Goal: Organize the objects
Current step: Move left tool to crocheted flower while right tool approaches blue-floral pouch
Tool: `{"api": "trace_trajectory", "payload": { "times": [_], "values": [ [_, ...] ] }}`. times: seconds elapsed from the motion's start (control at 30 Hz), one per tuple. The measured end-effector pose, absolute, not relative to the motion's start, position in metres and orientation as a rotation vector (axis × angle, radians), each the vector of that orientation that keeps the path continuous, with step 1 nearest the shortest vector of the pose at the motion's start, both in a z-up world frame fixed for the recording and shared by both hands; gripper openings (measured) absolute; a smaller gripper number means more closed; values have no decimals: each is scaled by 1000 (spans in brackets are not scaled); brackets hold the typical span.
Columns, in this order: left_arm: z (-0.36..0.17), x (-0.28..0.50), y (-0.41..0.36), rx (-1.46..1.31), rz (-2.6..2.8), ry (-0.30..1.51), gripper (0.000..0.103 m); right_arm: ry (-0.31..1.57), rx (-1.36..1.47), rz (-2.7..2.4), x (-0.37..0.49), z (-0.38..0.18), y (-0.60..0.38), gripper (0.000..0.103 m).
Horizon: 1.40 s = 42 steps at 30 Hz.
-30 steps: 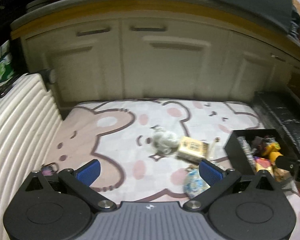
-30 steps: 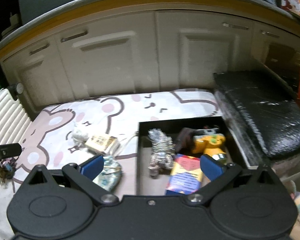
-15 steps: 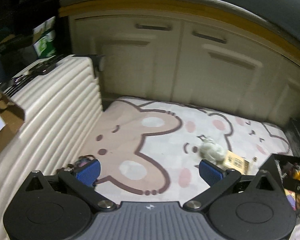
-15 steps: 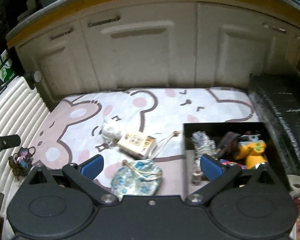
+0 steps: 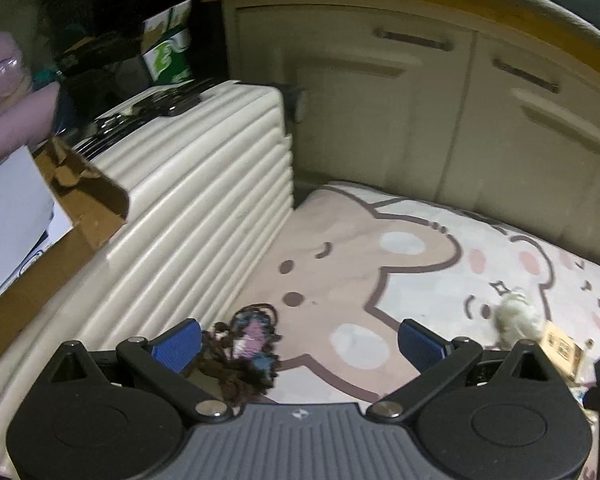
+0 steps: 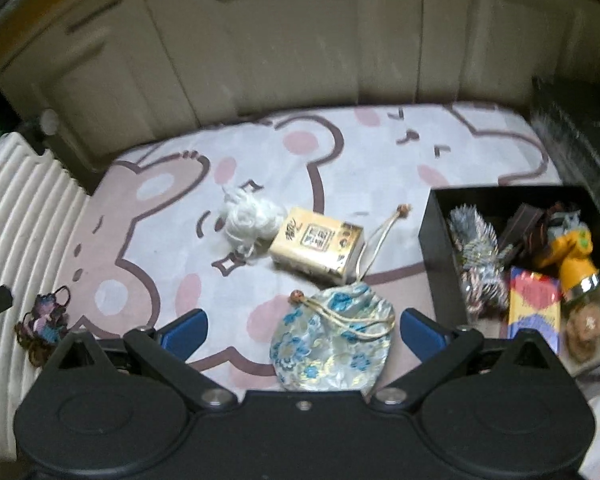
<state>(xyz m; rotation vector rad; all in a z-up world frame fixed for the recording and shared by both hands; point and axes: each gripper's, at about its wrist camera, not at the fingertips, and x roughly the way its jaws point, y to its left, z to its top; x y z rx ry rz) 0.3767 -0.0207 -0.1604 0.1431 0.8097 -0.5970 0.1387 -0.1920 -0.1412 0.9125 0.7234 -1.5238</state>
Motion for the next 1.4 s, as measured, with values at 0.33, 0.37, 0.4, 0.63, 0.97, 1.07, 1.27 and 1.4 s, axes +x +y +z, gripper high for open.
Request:
{"api": "trace_trajectory", "payload": {
  "times": [0.33,0.37,0.4,0.63,0.97,1.07,1.27,1.4],
  "values": [
    [-190,408,-19,112,-506,872,103,721,1101,-1606,135,-180,-204,103],
    [-193,410,-19,109,-502,883,103,727,1109,-1608,136,-184,-204,103],
    [-196,411,-20,106,-497,894,103,734,1118,-1608,136,-188,-205,103],
    [-216,423,-25,79,-449,941,103,753,1153,-1629,133,-204,-208,103],
    [-242,438,-32,21,-418,992,103,780,1159,-1651,134,-216,-214,103],
    [-248,441,-34,14,-413,1008,102,800,1137,-1661,136,-218,-214,103],
    [-256,446,-34,2,-401,1035,94,852,1104,-1689,140,-224,-214,102],
    [-263,452,-33,-16,-387,1066,88,873,1095,-1705,140,-228,-215,100]
  ]
}}
